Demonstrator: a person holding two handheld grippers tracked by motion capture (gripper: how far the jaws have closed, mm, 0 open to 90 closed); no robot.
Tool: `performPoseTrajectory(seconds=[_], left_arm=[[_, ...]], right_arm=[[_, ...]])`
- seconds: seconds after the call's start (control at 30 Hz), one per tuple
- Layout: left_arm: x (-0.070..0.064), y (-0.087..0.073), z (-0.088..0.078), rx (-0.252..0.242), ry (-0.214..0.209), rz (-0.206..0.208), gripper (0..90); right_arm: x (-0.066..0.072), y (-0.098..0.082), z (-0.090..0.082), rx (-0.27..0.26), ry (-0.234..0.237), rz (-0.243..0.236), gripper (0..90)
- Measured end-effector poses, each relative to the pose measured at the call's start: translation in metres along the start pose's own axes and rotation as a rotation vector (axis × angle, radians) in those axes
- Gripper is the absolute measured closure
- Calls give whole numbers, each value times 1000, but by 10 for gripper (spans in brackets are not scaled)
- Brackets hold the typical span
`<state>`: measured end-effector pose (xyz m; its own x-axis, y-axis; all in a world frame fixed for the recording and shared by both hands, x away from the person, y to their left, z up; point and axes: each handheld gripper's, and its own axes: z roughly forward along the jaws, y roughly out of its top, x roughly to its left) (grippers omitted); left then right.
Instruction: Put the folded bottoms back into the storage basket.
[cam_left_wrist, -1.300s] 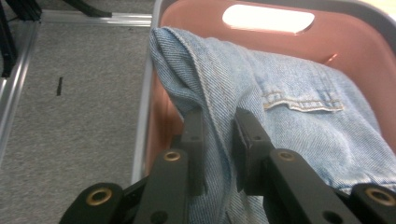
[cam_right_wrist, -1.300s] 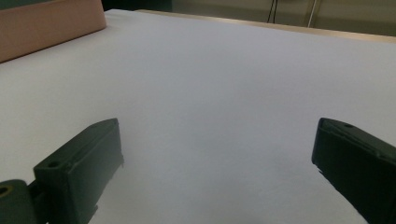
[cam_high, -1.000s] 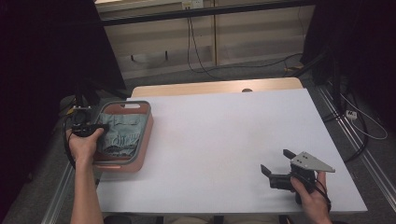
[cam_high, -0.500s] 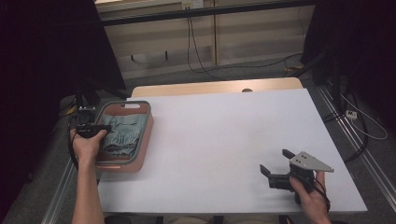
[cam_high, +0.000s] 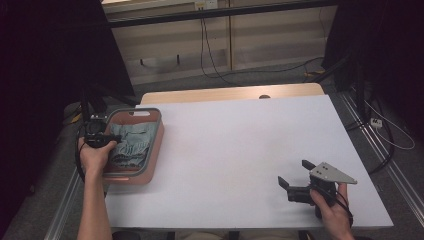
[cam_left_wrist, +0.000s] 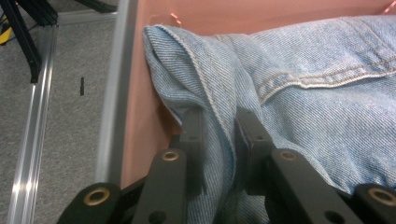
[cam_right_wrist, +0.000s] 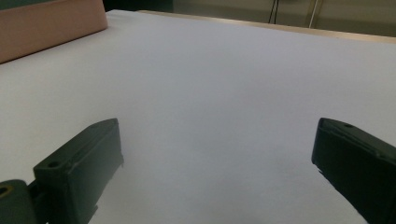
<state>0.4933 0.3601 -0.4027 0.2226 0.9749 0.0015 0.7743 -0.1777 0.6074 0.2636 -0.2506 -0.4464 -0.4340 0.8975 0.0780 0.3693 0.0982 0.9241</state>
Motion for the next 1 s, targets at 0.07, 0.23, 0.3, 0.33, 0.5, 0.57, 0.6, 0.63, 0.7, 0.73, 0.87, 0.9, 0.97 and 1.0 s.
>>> performPoseTrajectory(seconds=[0.07,0.23,0.3,0.33,0.5,0.57,0.6,0.63,0.7,0.73,0.87,0.9,0.97,1.0], left_arm=[[0,0,0,10,-3,8,747],[1,0,2,9,-18,-9,732],[1,0,1,4,-12,-18,732],[0,0,1,8,-2,-13,729],[-1,3,-5,-1,11,-14,627],[2,2,-6,-11,-1,-29,629],[4,2,-7,-17,-5,-41,617],[4,1,-7,-30,-9,-49,602],[5,2,-10,-42,-25,-45,564],[6,2,-11,-51,-27,-41,548],[7,2,-17,-80,-52,-34,511],[8,2,-19,-100,-56,-47,506],[10,2,-24,-117,-94,-54,515],[11,2,-27,-136,-115,-61,516]], right_arm=[[0,0,0,0,0,-1,17],[0,0,0,-2,1,-1,17],[0,0,0,-2,1,0,17],[0,0,-1,-1,-1,-3,17],[-2,0,-2,-4,-8,6,18],[-2,0,-3,-6,-6,7,18],[-2,0,-3,-6,-6,6,18],[-2,0,-3,-4,-7,3,18],[-2,0,-3,-4,-7,2,18],[-2,0,-3,-5,-6,0,18],[-1,0,-3,-5,-6,3,18],[-1,0,-3,-6,-5,2,18],[-1,0,-3,-6,-4,-1,18],[-1,0,-3,-6,-3,4,18]])
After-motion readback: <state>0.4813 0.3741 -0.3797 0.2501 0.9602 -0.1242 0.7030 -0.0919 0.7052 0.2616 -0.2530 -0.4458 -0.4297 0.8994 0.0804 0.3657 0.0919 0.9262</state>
